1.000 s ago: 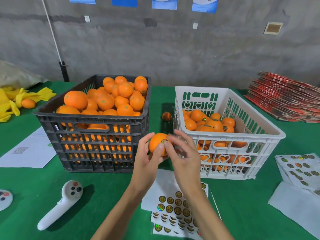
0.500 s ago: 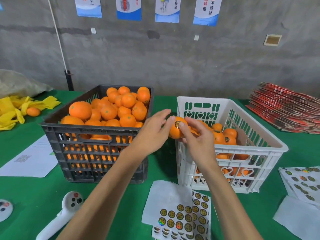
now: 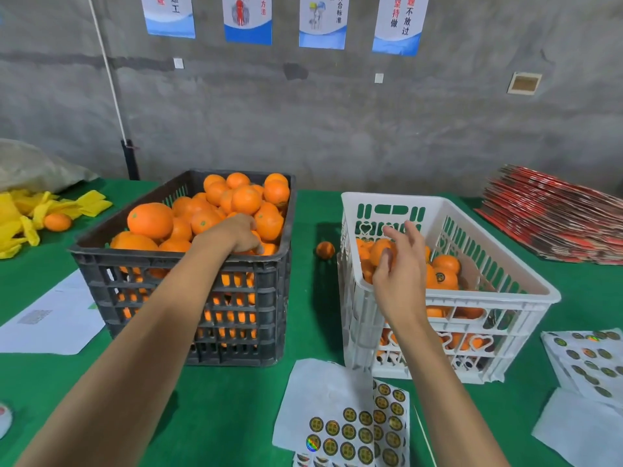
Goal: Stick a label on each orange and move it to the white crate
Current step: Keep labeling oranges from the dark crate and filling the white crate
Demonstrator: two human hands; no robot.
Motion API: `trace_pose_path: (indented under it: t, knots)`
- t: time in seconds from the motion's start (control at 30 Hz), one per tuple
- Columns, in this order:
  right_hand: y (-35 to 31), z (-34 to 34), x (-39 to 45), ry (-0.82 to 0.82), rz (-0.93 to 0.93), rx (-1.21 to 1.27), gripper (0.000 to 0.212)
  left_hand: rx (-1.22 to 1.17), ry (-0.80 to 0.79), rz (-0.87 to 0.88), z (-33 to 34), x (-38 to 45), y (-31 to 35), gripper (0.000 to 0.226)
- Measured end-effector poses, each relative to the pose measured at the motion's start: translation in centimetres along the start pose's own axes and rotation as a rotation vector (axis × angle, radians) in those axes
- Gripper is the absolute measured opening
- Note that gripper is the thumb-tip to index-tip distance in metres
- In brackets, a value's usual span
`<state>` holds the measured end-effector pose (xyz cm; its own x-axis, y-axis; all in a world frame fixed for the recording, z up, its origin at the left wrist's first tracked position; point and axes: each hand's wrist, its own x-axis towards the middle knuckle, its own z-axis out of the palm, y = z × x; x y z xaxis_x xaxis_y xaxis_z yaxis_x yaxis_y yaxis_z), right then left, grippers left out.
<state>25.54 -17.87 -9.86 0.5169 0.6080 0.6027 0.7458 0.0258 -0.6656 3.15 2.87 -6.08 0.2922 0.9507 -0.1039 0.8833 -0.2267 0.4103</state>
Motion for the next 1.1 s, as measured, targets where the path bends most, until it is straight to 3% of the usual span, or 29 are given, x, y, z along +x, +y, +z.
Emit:
trace_pose_path:
  t: [0.23,0.33,0.43,0.6,0.7,0.8,0.9,1.03,1.1]
  knots:
    - [-0.1,-0.3,-0.2,-0.002,0.008,0.026,0.034,0.056,0.114,-0.089,-0.4,0.5,-0.2,0.067]
    - [-0.2,-0.3,-0.5,0.012,0.011,0.070,0.032,0.048,0.227,-0.052,-0.3,-0.2,-0.2,0.064]
    - [0.1,-0.2,-0.9,0.013,-0.023,0.114,0.031,0.017,0.366,-0.012,-0.7,-1.8,0.2,0.044]
    - [-0.2,0.2,-2.0,0.059,-0.079,0.247,0.027,-0.249,0.621,0.151,-1.3,-5.9,0.7,0.034]
    - [-0.7,0.7,-3.5,0.054,-0.163,0.339,0.024,-0.493,0.729,0.299,-0.1,-9.4,1.0,0.054]
    - [-1.2,1.4,-5.2,-0.042,-0.220,0.405,0.023,-0.668,0.711,0.501,3.2,-13.4,1.5,0.043]
    - [-1.3,2.0,-7.1,-0.194,-0.171,0.487,0.021,-0.662,0.709,0.647,8.1,-15.8,1.7,0.045]
    - [1.0,2.3,-10.2,-0.282,-0.004,0.601,0.025,-0.690,0.667,0.697,13.5,-16.5,0.5,0.050]
    - [2.7,2.8,-12.0,-0.318,0.068,0.592,0.028,-0.800,0.531,0.641,16.2,-16.6,-0.2,0.050]
